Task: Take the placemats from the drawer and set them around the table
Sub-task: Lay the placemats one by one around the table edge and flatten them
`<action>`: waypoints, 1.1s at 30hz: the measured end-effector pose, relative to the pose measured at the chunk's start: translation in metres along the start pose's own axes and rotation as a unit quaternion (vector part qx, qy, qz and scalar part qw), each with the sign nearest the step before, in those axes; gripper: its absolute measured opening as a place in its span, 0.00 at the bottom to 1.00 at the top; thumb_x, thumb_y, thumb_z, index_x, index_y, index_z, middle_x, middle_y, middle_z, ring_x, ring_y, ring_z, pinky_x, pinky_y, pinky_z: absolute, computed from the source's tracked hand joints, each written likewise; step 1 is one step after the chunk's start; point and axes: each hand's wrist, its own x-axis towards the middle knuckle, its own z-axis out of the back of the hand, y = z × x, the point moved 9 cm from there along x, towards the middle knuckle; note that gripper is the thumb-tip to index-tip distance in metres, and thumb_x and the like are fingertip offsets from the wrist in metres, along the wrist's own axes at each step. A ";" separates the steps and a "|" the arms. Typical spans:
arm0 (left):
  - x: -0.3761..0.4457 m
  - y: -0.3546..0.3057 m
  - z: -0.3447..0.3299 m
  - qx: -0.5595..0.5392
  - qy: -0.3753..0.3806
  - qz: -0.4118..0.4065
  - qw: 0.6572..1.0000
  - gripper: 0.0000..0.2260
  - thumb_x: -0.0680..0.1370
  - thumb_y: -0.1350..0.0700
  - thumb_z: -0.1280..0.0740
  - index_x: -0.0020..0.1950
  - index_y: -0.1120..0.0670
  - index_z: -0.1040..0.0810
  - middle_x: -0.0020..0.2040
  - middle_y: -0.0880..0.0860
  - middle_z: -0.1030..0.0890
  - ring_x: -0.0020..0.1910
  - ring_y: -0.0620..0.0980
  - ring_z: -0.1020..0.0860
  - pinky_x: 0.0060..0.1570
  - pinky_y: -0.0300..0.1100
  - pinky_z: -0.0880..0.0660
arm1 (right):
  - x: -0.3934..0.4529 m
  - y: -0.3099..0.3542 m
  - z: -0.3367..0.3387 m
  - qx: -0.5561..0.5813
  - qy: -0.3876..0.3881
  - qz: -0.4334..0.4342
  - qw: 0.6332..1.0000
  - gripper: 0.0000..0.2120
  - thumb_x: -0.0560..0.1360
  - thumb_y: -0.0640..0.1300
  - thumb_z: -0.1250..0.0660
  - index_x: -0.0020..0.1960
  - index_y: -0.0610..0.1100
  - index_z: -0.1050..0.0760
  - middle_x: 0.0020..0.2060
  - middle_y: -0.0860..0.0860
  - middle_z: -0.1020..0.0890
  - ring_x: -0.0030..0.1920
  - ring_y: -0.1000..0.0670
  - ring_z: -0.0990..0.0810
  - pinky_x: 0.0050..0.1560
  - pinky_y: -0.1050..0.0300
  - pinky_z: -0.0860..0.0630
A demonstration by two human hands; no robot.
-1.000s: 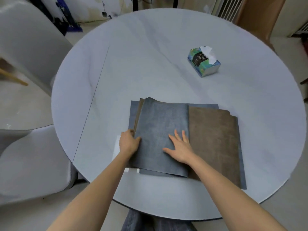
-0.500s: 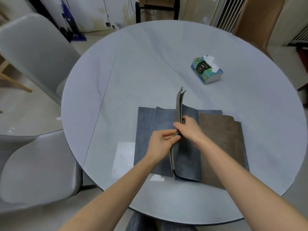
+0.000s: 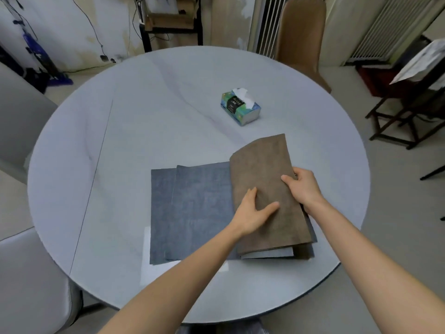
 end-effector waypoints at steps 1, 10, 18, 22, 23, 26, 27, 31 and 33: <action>0.005 -0.001 -0.008 0.005 0.008 -0.002 1.000 0.35 0.77 0.42 0.35 0.78 0.56 0.45 0.76 0.51 0.39 0.75 0.50 0.39 0.73 0.44 0.41 | 0.003 -0.011 0.011 -0.012 -0.008 -0.008 1.000 0.09 0.77 0.39 0.37 0.55 0.40 0.21 0.51 0.43 0.17 0.52 0.43 0.19 0.56 0.46 0.22; 0.043 0.038 -0.034 0.146 0.005 0.076 0.986 0.32 0.81 0.43 0.41 0.79 0.54 0.51 0.79 0.55 0.59 0.78 0.58 0.60 0.76 0.53 0.55 | 0.019 -0.109 0.038 -0.229 -0.035 -0.059 0.971 0.14 0.82 0.39 0.48 0.61 0.30 0.32 0.53 0.35 0.23 0.50 0.38 0.23 0.42 0.55 0.34; 0.043 0.054 -0.018 0.002 -0.065 0.116 0.991 0.33 0.81 0.43 0.42 0.80 0.53 0.53 0.80 0.52 0.58 0.79 0.51 0.56 0.76 0.48 0.55 | 0.016 -0.130 0.004 -0.142 0.049 -0.047 0.988 0.27 0.79 0.44 0.39 0.75 0.43 0.43 0.70 0.42 0.33 0.67 0.42 0.30 0.66 0.50 0.33; 0.032 0.057 -0.017 0.065 0.056 0.083 0.993 0.50 0.70 0.40 0.27 0.79 0.50 0.58 0.79 0.50 0.62 0.79 0.51 0.56 0.77 0.52 0.50 | 0.014 -0.146 -0.005 -0.053 0.077 -0.106 0.990 0.33 0.77 0.49 0.35 0.75 0.43 0.47 0.72 0.45 0.37 0.69 0.44 0.33 0.69 0.48 0.33; 0.025 0.060 -0.022 0.160 0.103 0.062 0.980 0.55 0.67 0.41 0.24 0.79 0.49 0.61 0.78 0.51 0.67 0.78 0.53 0.61 0.77 0.54 0.51 | 0.013 -0.149 -0.007 -0.060 0.090 -0.108 0.988 0.35 0.76 0.50 0.34 0.76 0.43 0.48 0.74 0.45 0.40 0.71 0.44 0.35 0.71 0.47 0.35; 0.000 0.074 -0.041 0.463 0.150 -0.027 0.873 0.63 0.63 0.40 0.22 0.77 0.48 0.69 0.75 0.56 0.73 0.75 0.59 0.70 0.74 0.57 0.52 | 0.012 -0.157 -0.018 -0.120 0.127 -0.121 0.977 0.40 0.75 0.56 0.34 0.78 0.45 0.52 0.77 0.43 0.56 0.77 0.43 0.51 0.76 0.46 0.46; -0.005 0.078 -0.048 0.524 0.137 -0.052 0.839 0.63 0.63 0.40 0.23 0.77 0.49 0.70 0.75 0.57 0.73 0.75 0.60 0.69 0.74 0.57 0.53 | 0.011 -0.158 -0.020 -0.146 0.135 -0.123 0.972 0.41 0.75 0.58 0.35 0.78 0.45 0.52 0.77 0.43 0.59 0.77 0.43 0.55 0.76 0.45 0.49; -0.006 0.079 -0.064 0.604 0.076 -0.127 0.783 0.50 0.72 0.40 0.30 0.79 0.49 0.63 0.77 0.60 0.66 0.76 0.66 0.63 0.74 0.60 0.46 | -0.001 -0.163 -0.034 -0.182 0.198 -0.113 0.957 0.44 0.73 0.61 0.34 0.78 0.47 0.54 0.77 0.46 0.59 0.77 0.43 0.59 0.76 0.43 0.52; -0.009 0.072 -0.070 0.632 0.081 -0.165 0.753 0.42 0.76 0.40 0.37 0.79 0.52 0.58 0.78 0.62 0.61 0.75 0.69 0.59 0.73 0.60 0.43 | -0.012 -0.162 -0.041 -0.171 0.233 -0.107 0.951 0.47 0.71 0.63 0.33 0.78 0.49 0.56 0.77 0.47 0.60 0.77 0.45 0.61 0.76 0.43 0.53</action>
